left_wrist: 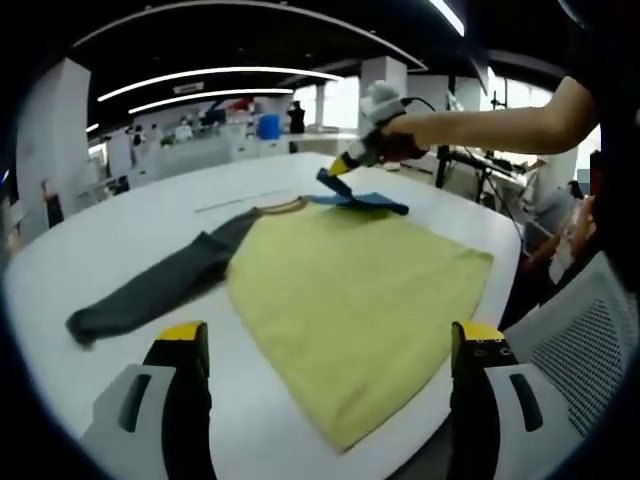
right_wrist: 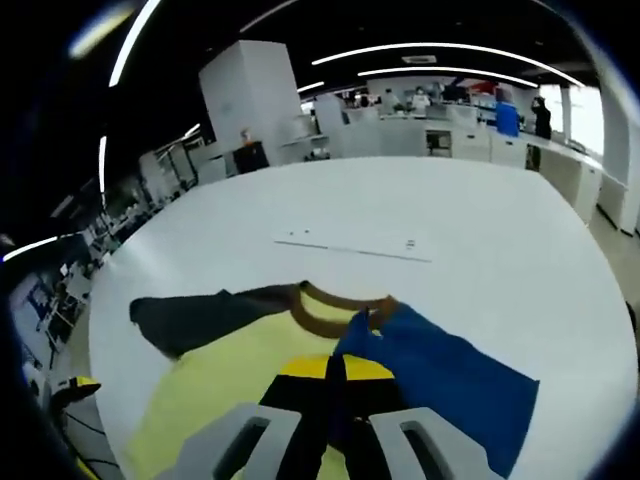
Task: Fold the garment on the visible template until the final outline fits inside the template.
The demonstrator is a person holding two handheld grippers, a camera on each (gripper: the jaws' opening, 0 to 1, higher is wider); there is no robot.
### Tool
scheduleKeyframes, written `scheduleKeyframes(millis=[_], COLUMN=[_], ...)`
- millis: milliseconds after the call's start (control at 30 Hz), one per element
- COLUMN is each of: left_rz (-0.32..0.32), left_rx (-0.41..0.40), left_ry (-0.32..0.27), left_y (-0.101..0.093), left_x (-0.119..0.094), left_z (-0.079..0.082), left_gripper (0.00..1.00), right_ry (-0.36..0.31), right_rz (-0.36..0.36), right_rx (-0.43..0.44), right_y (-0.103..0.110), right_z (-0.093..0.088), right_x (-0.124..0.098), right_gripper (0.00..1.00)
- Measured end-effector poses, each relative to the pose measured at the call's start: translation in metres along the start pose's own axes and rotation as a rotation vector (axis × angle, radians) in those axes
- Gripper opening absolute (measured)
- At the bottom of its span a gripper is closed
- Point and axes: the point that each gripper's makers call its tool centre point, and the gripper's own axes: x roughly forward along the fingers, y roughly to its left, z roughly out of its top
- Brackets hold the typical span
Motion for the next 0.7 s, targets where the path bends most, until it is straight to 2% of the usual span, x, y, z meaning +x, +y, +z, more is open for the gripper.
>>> scheduleKeyframes(millis=[700], left_rz=[0.002], left_rx=[-0.007], left_ry=[0.012], left_y=[0.004], left_x=[0.003], left_z=[-0.008], left_gripper=[0.97], right_ry=[-0.007], right_rz=[0.112], right_rx=[-0.094], right_y=[0.055], right_z=[0.018], right_x=[0.012], right_gripper=[0.00])
